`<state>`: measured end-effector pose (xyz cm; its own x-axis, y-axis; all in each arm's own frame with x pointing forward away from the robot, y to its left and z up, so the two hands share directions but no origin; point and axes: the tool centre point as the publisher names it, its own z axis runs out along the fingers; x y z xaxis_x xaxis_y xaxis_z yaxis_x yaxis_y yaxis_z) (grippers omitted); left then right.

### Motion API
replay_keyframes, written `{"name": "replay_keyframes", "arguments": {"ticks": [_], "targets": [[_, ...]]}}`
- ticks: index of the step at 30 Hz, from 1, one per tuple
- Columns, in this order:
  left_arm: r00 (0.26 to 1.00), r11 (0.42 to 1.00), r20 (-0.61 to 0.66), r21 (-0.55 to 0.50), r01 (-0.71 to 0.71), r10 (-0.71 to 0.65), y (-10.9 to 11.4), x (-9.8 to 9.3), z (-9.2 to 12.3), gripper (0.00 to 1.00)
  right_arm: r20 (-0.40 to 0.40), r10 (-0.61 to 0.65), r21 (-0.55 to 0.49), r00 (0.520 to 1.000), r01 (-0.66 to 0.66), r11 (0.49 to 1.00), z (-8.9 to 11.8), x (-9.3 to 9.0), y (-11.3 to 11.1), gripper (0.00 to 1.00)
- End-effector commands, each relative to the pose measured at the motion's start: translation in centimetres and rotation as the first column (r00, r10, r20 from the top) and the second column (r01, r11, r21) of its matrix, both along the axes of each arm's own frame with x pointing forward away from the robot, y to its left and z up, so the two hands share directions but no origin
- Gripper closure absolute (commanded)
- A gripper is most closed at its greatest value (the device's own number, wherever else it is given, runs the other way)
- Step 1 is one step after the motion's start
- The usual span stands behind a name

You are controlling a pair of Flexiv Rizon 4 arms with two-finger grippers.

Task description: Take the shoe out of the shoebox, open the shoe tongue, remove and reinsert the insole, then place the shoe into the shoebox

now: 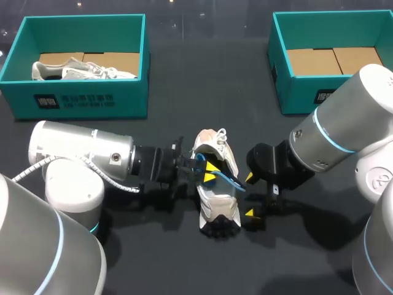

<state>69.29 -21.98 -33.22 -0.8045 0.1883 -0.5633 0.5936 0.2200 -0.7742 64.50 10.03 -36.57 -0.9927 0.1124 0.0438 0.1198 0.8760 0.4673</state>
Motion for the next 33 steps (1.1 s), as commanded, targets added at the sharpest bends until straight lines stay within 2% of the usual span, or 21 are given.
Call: {"name": "replay_keyframes", "arguments": {"ticks": [1,7,9,18,24,33], "targets": [[1.0,0.999,-0.001,0.033,0.013,-0.013,-0.5,0.9,-0.4,1.0,0.002,-0.001,0.002,1.0,0.001,1.0,0.0,-0.1,-0.1,0.0],[0.998,0.998,0.046,0.046,0.043,-0.045,-0.8,0.4,0.9,1.0,0.002,-0.001,0.002,1.0,0.001,1.0,0.0,-0.1,-0.1,0.0],[0.995,0.997,0.073,0.056,0.057,-0.061,-0.8,0.1,1.6,0.82,0.002,-0.001,0.002,1.0,0.001,1.0,0.0,-0.1,-0.1,0.0],[0.978,0.985,0.147,0.105,0.133,-0.148,-1.5,-0.9,3.9,0.65,0.002,-0.001,0.002,1.0,0.001,1.0,0.0,-0.1,-0.1,0.0],[0.963,0.97,0.163,0.154,0.188,-0.213,-2.0,-1.3,4.4,0.63,0.002,-0.001,0.002,1.0,0.001,1.0,0.0,-0.1,-0.1,0.0],[0.946,0.942,0.139,0.213,0.261,-0.293,-1.9,-0.8,5.3,0.6,0.002,-0.001,0.002,1.0,0.001,1.0,0.0,-0.1,-0.1,0.0]]}}
